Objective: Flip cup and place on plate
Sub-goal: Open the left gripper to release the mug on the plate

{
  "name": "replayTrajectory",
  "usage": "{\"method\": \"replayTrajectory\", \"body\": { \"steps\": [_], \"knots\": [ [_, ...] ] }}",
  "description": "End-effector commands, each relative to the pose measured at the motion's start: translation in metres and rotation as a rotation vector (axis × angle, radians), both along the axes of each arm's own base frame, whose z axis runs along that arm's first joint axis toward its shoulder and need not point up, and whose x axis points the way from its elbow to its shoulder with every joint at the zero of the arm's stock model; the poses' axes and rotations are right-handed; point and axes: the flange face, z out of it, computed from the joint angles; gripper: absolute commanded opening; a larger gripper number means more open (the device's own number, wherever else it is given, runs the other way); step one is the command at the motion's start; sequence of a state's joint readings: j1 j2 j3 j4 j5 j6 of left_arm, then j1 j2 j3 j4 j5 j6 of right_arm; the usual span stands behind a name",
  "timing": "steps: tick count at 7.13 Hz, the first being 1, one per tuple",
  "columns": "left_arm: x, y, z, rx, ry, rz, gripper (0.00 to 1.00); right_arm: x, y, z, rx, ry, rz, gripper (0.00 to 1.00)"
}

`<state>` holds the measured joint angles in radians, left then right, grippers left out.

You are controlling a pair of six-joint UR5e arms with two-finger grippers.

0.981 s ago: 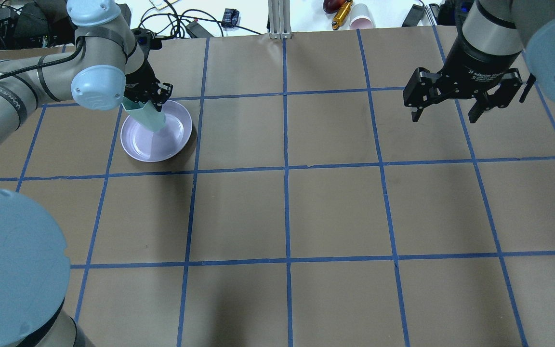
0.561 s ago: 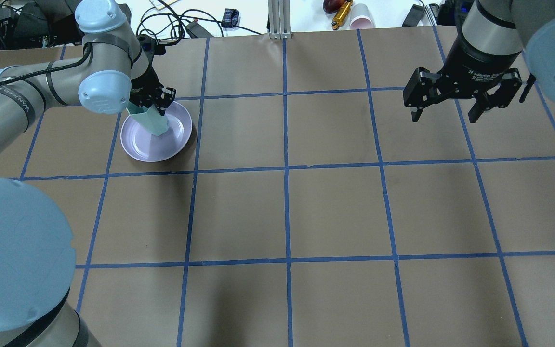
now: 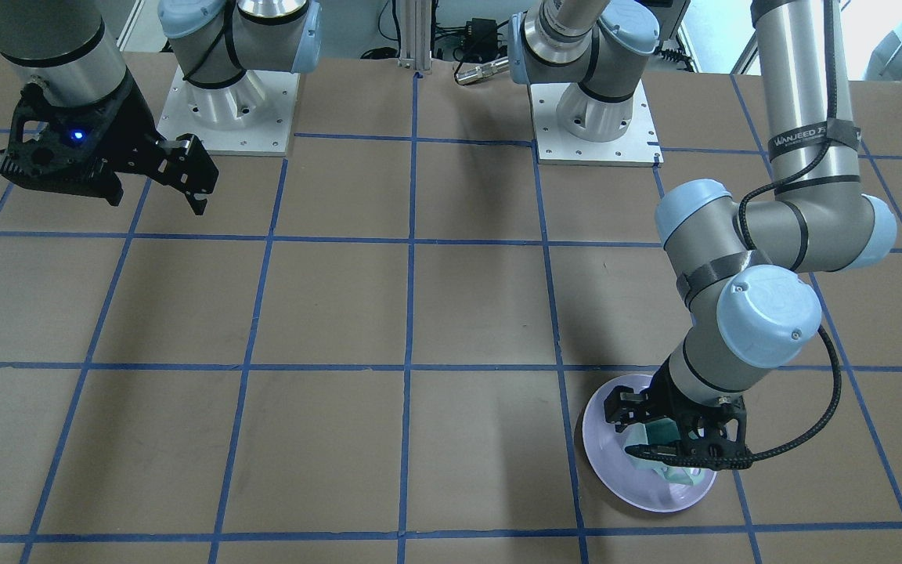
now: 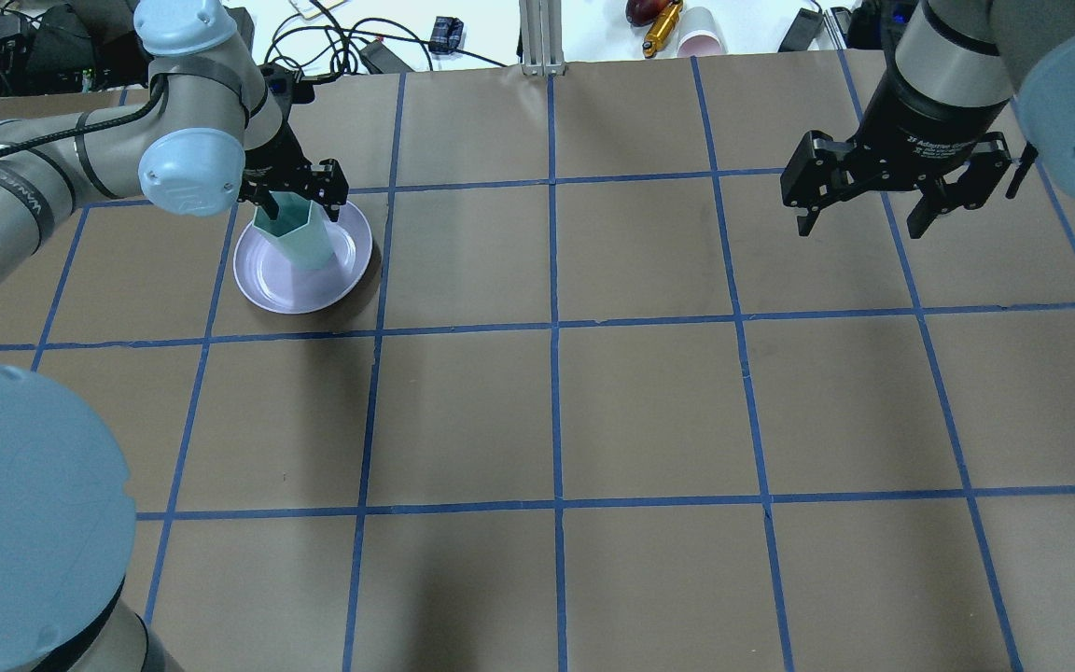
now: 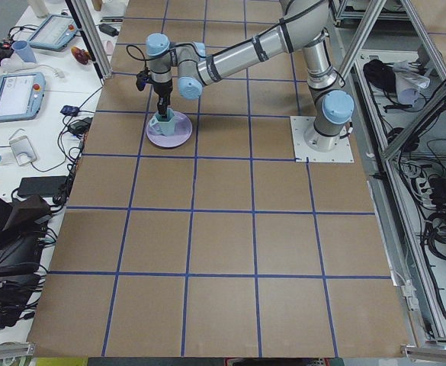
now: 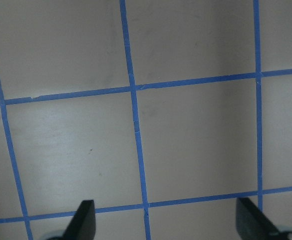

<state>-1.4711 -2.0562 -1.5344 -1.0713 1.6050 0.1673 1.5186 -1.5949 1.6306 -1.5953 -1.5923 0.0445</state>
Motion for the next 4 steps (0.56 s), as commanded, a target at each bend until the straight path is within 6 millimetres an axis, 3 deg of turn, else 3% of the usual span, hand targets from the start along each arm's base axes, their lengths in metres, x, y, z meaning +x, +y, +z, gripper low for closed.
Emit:
{"method": "replayTrajectory", "body": {
  "steps": [1,4],
  "knots": [
    [0.002,0.008,0.035,-0.022,0.002,0.014,1.0,0.0,0.0,0.0,0.0,0.0,0.0,1.0],
    [0.015,0.04,0.093,0.024,0.009,0.049,1.0,0.0,0.0,0.0,0.0,0.0,0.0,1.0]
  ]
}}
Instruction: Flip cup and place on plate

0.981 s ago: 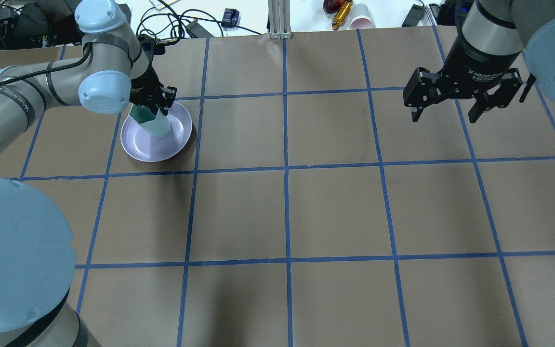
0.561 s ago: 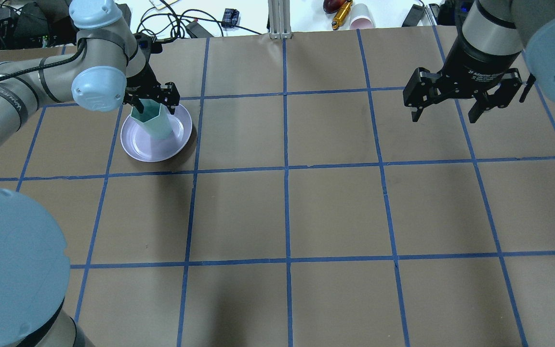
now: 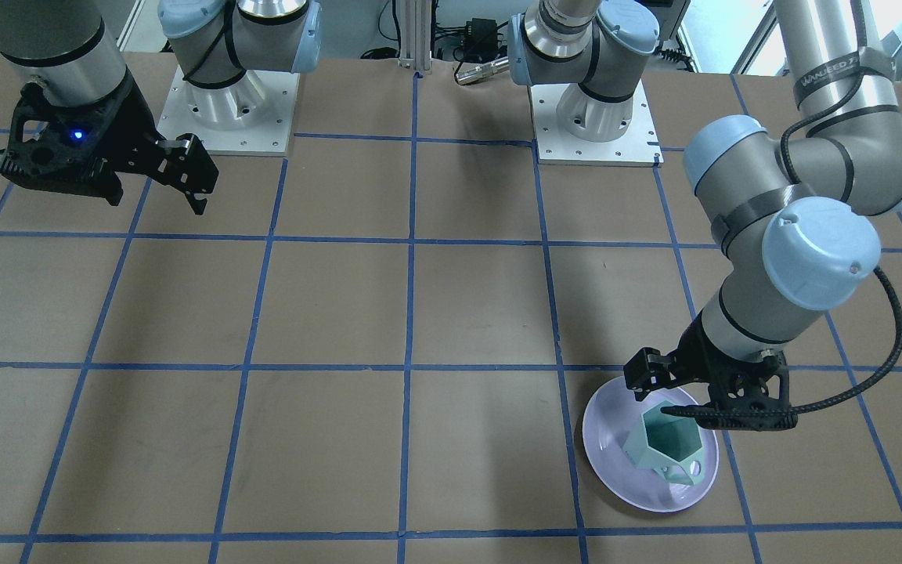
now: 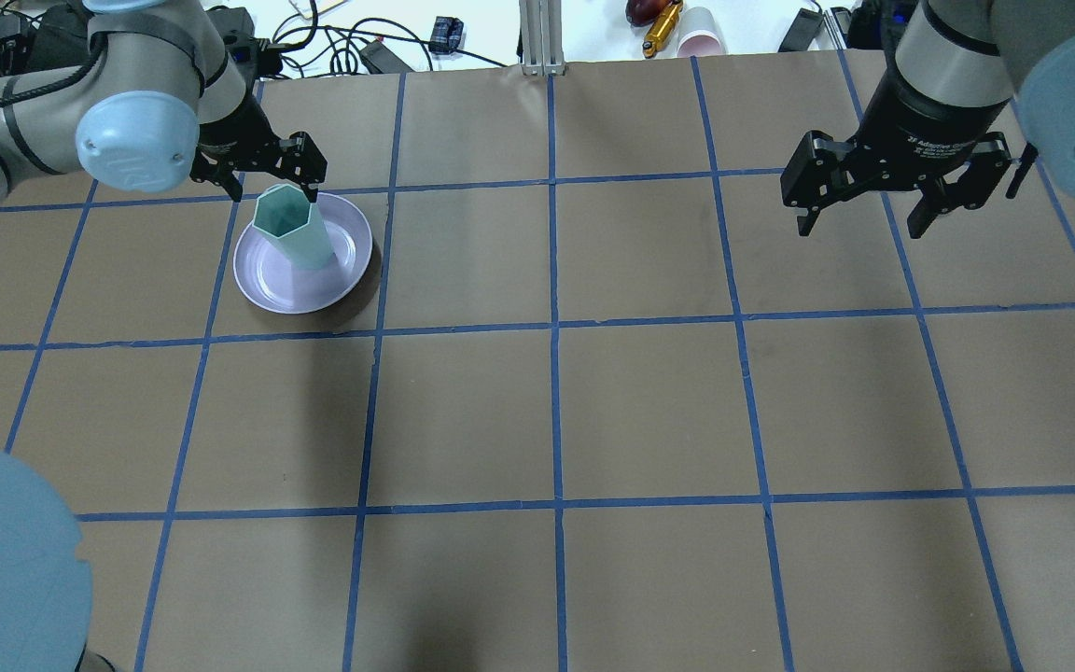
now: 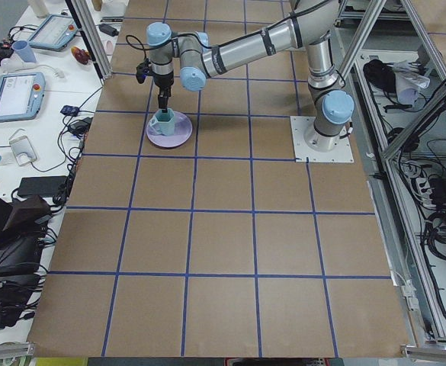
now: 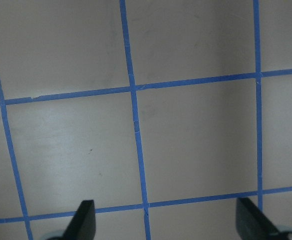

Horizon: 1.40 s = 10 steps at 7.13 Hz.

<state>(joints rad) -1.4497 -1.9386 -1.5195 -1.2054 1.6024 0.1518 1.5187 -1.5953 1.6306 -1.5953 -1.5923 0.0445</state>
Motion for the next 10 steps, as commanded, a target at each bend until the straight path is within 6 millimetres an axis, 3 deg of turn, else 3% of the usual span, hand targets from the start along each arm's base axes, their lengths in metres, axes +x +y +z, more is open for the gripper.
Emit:
{"method": "replayTrajectory", "body": {
  "steps": [1,4,6,8,10],
  "knots": [
    [0.002,0.027,0.042,0.04,0.013,0.052,1.0,0.0,0.0,0.0,0.0,0.0,0.0,1.0],
    [-0.019,0.053,0.082,0.025,0.097,0.112,1.0,0.0,0.0,0.0,0.0,0.0,0.0,1.0],
    [-0.034,0.064,0.092,0.036,0.091,0.092,1.0,0.0,0.0,0.0,0.0,0.0,0.0,1.0],
    [-0.061,0.077,0.103,0.02,-0.018,0.059,1.0,0.0,0.0,0.0,0.0,0.0,0.0,1.0],
    [-0.072,0.087,0.114,0.022,0.023,0.048,1.0,0.0,0.0,0.0,0.0,0.0,0.0,1.0]
  ]
}}
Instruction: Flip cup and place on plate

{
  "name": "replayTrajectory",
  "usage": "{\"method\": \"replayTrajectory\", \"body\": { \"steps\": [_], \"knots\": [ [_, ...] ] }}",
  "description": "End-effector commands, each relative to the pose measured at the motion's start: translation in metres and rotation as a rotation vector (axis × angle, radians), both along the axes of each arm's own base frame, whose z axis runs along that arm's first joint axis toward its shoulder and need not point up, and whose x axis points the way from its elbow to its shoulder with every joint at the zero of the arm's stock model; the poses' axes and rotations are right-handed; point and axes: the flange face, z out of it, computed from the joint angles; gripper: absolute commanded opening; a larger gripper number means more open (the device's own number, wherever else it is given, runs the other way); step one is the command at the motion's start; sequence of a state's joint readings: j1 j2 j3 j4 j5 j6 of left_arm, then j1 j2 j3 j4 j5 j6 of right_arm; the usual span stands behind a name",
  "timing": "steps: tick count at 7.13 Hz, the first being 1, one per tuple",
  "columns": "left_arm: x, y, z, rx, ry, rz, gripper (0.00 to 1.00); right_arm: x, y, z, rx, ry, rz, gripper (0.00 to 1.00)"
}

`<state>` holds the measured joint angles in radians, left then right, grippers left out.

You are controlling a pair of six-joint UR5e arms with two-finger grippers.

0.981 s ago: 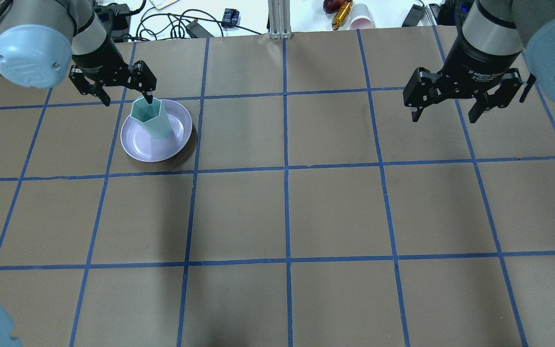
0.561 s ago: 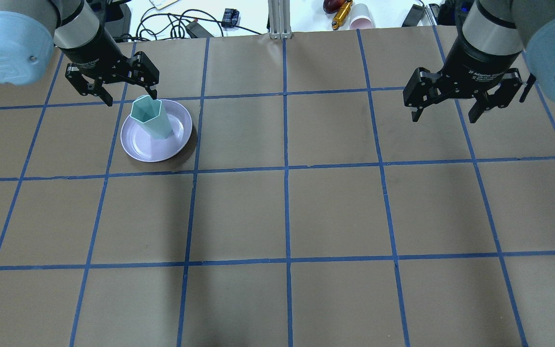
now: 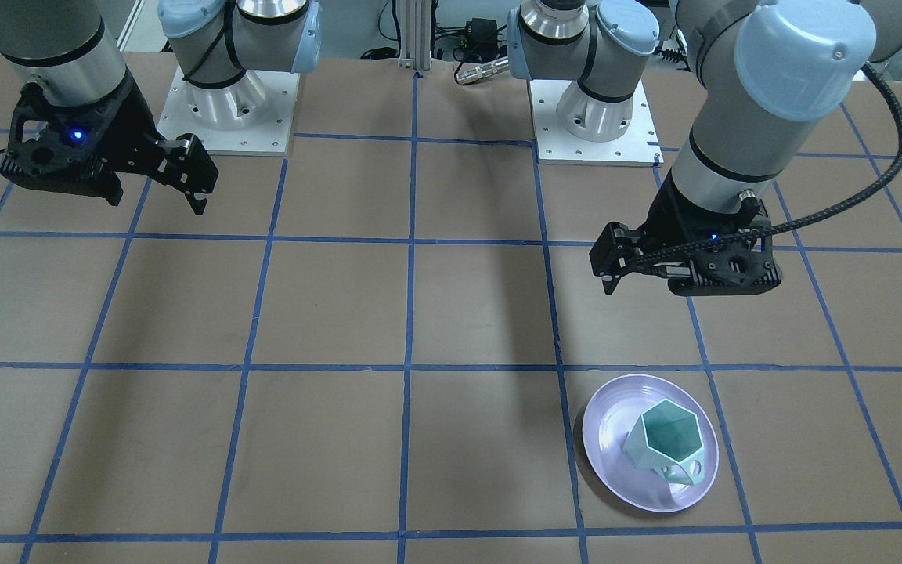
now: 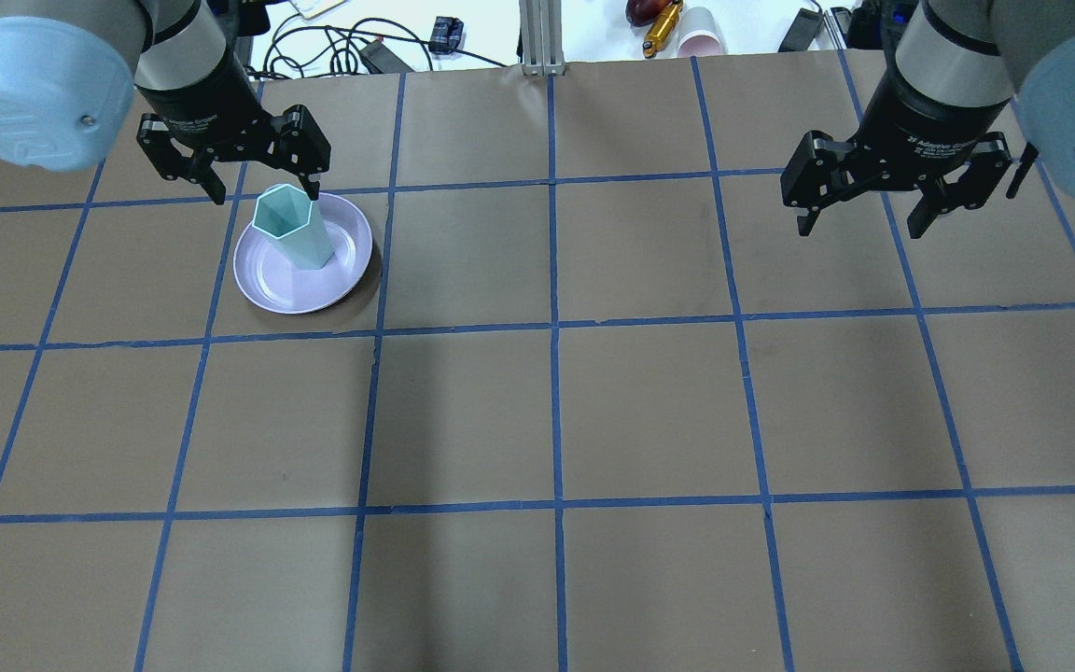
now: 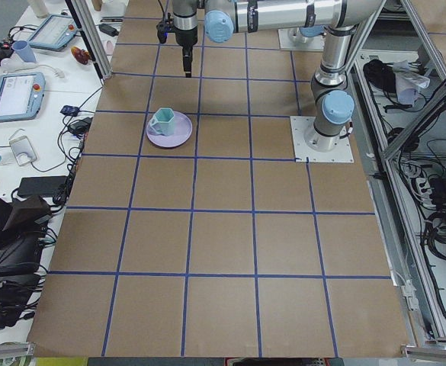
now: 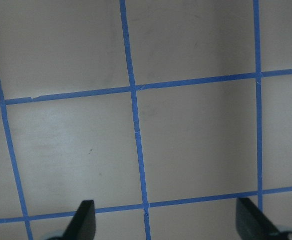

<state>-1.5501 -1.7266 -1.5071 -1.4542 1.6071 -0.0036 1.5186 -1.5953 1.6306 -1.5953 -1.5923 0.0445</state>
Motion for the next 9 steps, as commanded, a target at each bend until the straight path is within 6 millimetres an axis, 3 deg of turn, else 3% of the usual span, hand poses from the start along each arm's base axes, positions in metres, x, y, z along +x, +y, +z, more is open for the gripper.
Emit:
{"method": "replayTrajectory", "body": {
  "steps": [1,9],
  "knots": [
    [-0.0062,0.0114,0.0115,0.007,0.047,-0.001,1.0,0.0,0.0,0.0,0.0,0.0,0.0,1.0],
    [-0.0056,0.017,0.0145,0.014,0.049,-0.001,1.0,0.0,0.0002,-0.0007,0.002,0.0,0.0,1.0]
  ]
}}
